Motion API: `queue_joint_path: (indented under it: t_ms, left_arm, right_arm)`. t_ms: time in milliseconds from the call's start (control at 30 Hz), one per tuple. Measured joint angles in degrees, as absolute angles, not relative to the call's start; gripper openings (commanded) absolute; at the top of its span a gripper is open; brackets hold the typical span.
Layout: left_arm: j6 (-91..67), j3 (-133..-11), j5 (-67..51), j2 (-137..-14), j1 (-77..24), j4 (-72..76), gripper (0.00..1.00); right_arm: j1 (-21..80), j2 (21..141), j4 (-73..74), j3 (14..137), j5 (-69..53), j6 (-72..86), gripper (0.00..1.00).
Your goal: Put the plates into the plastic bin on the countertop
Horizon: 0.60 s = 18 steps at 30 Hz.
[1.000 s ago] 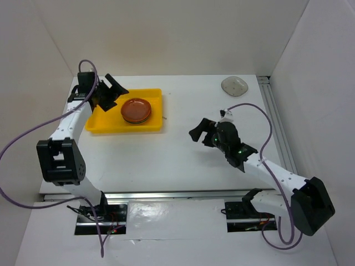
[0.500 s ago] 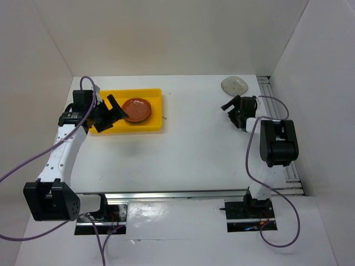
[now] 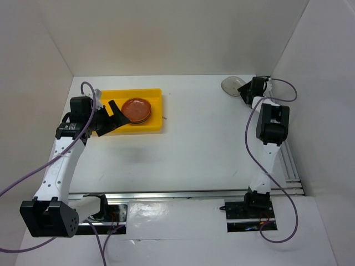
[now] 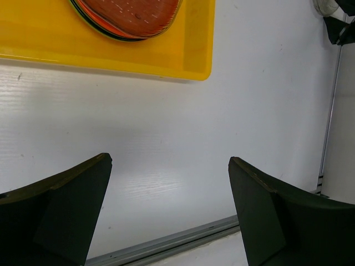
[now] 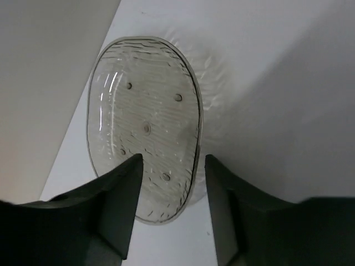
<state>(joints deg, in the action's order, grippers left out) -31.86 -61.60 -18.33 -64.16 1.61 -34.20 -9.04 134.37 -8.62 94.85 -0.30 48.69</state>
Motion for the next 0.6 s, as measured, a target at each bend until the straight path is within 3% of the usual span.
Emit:
queue_joint_path:
  t_ms: [167,200,400,600]
  left_arm:
    - [-31.81,-61.6,-18.72,-64.16,1.61,-34.06,1.0]
    - [-31.81,-61.6,-18.85,-64.16,1.61,-34.04,1.0]
    - [-31.79,-61.58,-19.44,-64.16,1.61,-33.82,1.0]
    - [-31.35,-61.58,-24.99,-65.52,1.61,-32.01,1.0]
  right_arm:
    - [-9.15,138.39,-4.89,100.16,-1.23,48.36,0.18]
    - [-9.15,139.33,-4.03,101.69,-1.56,48.6,0.03]
    - [-8.62,139.41,-2.96,102.08,-2.63,48.95,0.0]
    - [-2.07,123.68,-2.02,81.6,1.63,44.93,0.0]
